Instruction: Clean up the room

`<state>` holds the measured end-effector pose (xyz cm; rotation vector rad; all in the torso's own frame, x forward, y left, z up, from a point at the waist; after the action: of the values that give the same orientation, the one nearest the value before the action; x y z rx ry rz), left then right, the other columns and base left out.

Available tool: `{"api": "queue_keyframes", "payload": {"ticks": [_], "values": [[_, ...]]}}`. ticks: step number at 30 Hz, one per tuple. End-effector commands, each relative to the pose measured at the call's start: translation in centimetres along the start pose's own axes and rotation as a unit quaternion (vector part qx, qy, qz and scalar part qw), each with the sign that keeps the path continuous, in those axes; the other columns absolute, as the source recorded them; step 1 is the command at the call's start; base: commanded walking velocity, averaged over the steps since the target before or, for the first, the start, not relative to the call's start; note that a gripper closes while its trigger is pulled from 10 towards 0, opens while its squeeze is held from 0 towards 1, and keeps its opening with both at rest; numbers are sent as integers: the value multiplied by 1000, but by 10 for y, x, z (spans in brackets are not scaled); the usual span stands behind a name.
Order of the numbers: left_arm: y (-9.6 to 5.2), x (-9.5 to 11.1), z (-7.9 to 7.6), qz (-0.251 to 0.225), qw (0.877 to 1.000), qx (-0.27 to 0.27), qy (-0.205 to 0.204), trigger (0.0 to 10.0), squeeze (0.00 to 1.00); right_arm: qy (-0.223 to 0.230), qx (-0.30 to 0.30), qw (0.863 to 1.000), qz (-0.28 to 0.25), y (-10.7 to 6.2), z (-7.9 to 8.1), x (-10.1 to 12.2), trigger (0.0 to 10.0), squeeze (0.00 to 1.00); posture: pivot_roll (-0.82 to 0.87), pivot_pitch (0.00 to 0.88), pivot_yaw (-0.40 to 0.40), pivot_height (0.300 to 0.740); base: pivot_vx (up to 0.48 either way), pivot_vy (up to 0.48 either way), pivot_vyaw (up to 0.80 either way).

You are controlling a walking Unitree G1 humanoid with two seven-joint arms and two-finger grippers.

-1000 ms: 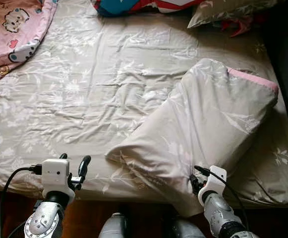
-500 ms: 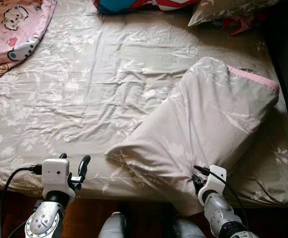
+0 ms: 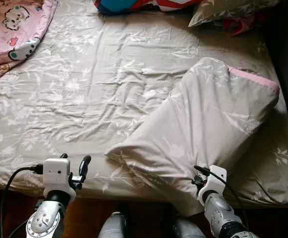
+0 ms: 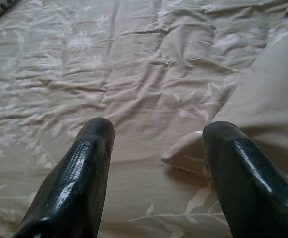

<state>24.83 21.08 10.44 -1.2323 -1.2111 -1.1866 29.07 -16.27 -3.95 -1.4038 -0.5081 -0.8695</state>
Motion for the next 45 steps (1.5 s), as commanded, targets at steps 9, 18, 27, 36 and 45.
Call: {"api": "queue_keyframes", "payload": {"ticks": [9,18,27,36,45], "values": [[0,-8,0,10,1000,2,-2,10000,0,10,7,996,88,-10,4,-50,0,0,95,365,72,740,0,0,0],[8,-11,-5,8,1000,-3,-8,10000,0,16,-11,997,73,-8,-9,-42,0,0,64,343,59,740,0,0,0],[18,-14,-5,-1,1000,4,-13,10000,0,54,-136,988,-53,-7,-86,39,0,0,14,308,39,740,0,0,0],[22,-15,-3,-5,1000,10,-15,10000,0,65,-237,957,-151,-36,-167,118,0,0,-21,289,32,740,0,0,0],[24,-18,-4,-6,1000,11,-17,10000,0,60,-365,902,-224,-107,-259,185,0,0,-56,283,28,740,0,0,0]]}}
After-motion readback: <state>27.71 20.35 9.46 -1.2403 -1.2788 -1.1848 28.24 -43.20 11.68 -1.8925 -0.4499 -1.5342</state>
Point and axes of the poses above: a point about 5 cm out from each wrist's last joint towards the gripper, its own y axis pointing out of the wrist towards the gripper, its own x axis along the axis of the wrist's last joint, z = x × y, the point moved 2 cm from there along y, pointing out of the wrist towards the gripper, and after that the axes turned 6 degrees about -y, right-handed, at the moved point
